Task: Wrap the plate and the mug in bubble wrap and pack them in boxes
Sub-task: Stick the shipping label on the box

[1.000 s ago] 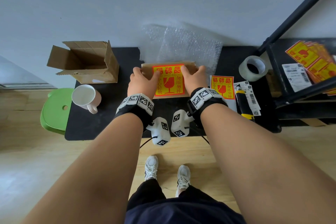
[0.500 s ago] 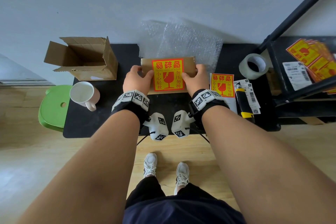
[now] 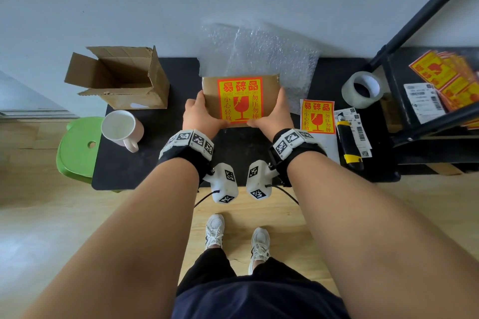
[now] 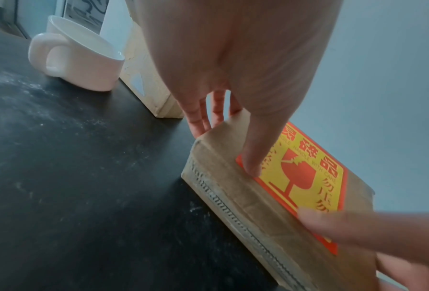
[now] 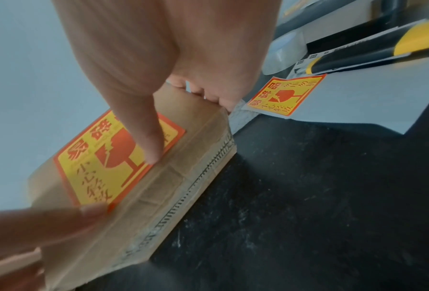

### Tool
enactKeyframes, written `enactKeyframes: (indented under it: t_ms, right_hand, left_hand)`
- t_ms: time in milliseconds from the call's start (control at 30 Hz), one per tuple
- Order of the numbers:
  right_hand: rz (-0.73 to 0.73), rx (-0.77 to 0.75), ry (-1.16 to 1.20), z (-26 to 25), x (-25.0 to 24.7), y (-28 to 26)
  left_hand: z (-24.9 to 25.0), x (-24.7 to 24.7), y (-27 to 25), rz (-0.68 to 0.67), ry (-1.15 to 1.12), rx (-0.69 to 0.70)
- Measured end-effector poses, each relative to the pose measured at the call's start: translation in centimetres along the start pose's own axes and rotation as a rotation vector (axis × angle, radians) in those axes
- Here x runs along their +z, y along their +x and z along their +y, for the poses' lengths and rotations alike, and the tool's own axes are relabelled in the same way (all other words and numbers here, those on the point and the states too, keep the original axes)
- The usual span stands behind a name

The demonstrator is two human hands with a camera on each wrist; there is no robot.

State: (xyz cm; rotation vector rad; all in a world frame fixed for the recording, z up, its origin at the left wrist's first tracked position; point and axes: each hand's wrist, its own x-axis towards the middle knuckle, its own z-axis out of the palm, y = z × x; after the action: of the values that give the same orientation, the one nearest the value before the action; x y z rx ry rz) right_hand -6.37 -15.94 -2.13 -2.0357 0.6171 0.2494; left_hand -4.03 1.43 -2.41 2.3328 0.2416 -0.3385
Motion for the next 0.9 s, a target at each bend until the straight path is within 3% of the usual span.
enactKeyframes:
  t_ms: [200,433,567,667,900]
  right_hand:
    - [0.074,-0.007,-0.106,0.1,1.3,-0.6]
    - [0.079,-0.004,0.004,0.4,0.3,-0.6]
    - [0.209,-0.070,-0.078,-0.2,0.3,-0.9]
    - [0.206,-0.086,-0.082,-0.4,0.5,-1.3]
    - [0.155,0.031,-0.120,0.9,0.8,-2.5]
  left_hand:
    - [-0.6,0.1,-0.6,0.018,0.034,0.024]
    - [-0.6,-0.4,-0.8,0.015,0.071,0.030]
    - [-1.0,-0.4,-1.5,0.128,0.074,0.025]
    - [-1.3,-0.8,-2.0,0.194,0.122,0.005]
    - [-1.6,-1.1,-3.0,0.119,0.119,-0.039]
